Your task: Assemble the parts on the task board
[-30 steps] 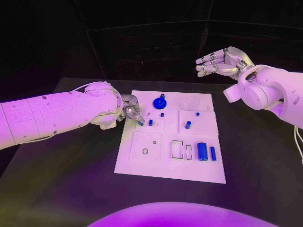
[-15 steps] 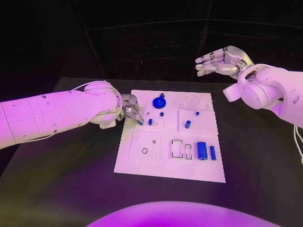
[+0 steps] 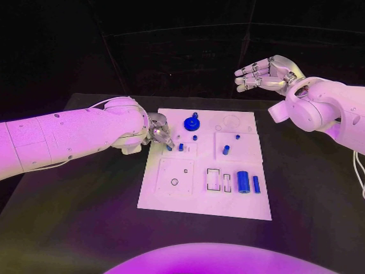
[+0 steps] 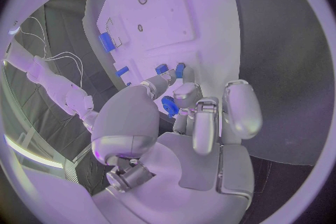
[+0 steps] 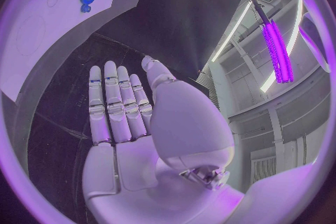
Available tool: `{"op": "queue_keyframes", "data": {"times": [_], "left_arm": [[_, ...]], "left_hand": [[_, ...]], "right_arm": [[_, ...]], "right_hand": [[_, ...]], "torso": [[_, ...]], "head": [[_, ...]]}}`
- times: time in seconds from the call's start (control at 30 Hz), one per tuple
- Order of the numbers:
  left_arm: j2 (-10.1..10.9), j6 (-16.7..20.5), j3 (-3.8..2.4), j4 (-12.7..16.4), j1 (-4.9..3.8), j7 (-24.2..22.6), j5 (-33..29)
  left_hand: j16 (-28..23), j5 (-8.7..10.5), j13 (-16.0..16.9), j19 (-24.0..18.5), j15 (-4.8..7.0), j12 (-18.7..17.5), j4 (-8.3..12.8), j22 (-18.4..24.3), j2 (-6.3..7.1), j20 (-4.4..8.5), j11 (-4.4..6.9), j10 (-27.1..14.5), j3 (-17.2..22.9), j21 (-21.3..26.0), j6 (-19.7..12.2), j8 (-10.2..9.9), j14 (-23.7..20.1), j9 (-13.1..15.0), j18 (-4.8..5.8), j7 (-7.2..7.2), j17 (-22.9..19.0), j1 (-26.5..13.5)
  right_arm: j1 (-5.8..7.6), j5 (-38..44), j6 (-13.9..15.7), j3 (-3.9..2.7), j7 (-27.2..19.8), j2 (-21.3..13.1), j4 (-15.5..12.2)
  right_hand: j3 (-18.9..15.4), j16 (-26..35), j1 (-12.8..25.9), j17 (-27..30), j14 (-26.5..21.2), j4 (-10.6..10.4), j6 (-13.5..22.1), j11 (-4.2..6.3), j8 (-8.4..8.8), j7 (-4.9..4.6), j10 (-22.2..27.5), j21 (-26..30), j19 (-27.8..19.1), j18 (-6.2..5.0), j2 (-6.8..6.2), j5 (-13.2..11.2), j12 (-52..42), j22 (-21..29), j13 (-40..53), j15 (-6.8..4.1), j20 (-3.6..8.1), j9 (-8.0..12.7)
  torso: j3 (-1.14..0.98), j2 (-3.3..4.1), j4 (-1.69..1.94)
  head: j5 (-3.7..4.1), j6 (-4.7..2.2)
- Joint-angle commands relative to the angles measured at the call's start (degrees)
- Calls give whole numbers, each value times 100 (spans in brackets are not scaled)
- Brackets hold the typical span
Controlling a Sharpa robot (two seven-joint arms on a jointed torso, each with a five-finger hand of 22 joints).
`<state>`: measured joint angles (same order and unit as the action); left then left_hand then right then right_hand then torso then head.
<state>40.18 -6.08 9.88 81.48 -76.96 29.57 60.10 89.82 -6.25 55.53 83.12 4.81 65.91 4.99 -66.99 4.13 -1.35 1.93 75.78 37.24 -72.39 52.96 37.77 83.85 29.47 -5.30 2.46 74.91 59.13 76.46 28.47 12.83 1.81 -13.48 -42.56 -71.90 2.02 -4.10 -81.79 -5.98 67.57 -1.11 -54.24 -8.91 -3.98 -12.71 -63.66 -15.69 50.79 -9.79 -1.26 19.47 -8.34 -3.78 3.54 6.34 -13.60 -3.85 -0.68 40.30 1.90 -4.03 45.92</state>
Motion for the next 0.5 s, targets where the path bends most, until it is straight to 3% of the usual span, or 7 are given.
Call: {"op": "queue_keyframes", "data": {"times": [0.03, 0.5], "left_arm": [[-35, -125, 8, -7, 8, 11, -37], [-92, -120, 8, -113, 8, 80, -39]], "left_hand": [[18, 8, 8, 24, 40, 29, 94, -13, 3, 25, 11, 21, 39, -25, 5, -18, 615, -19, 42, -48, 1509, -61], [18, 11, 55, 36, 59, 70, -78, -39, 1, 47, 26, 29, -398, -32, 90, -44, 615, -103, 47, -65, 1509, -119]], "right_arm": [[13, 3, -28, -4, -55, 5, -17], [14, 3, -23, -4, -53, 6, -18]], "right_hand": [[45, 33, 65, 5, -3, -4, 23, -3, -4, -1, 45, 36, 36, -79, 5, 16, 29, 1, -2, 21, 0, -2], [56, 33, 69, 10, -3, 2, 23, -3, -5, -1, 46, 47, 41, -79, 5, 24, 29, 1, -2, 20, 0, -2]], "torso": [[2, 2, 0], [4, -1, 5]], "head": [[8, -1], [13, 14]]}}
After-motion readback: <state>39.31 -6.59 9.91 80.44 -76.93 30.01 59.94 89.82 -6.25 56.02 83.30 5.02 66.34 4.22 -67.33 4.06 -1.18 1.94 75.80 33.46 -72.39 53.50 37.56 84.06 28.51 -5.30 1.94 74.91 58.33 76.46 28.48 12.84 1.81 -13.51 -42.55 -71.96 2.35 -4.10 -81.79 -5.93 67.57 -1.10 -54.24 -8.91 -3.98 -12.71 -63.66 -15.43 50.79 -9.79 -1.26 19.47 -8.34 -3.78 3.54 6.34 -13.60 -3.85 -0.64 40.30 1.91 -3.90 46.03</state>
